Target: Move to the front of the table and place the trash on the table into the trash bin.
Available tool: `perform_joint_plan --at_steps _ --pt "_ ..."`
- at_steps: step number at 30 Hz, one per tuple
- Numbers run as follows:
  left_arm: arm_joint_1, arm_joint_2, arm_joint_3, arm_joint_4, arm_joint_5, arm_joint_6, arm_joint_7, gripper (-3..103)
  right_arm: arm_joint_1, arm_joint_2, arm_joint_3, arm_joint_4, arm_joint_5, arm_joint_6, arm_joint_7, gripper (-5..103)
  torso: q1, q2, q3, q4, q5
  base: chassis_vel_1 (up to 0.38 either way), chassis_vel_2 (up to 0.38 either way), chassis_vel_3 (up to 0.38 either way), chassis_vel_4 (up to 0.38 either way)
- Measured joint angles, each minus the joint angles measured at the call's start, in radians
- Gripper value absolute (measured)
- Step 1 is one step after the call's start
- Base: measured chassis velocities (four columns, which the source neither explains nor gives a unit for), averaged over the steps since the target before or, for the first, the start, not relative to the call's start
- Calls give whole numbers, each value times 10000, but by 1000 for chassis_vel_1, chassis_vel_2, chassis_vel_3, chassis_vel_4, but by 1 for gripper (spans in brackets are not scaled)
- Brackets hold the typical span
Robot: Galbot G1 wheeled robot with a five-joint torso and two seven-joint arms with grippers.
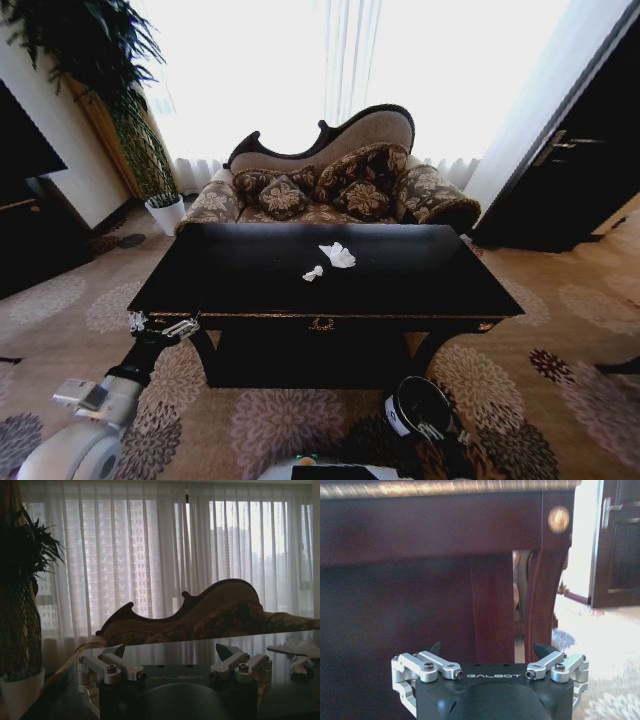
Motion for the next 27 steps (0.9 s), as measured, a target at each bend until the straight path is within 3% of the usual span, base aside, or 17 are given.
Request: perform_joint_plan --at_steps 9,17,27 --pt "0 0 0 0 0 0 0 100 -1254 987 426 1712 -408 788 29 100 0 0 0 0 0 0 0 0 0" --pt "0 0 0 0 0 0 0 100 -1825 1231 834 3179 -258 829 131 100 0 0 0 1 1 0 0 0 0" --pt "0 0 0 0 0 0 0 100 -2515 1119 1099 5287 447 -86 287 100 0 -2 1 1 1 0 0 0 0"
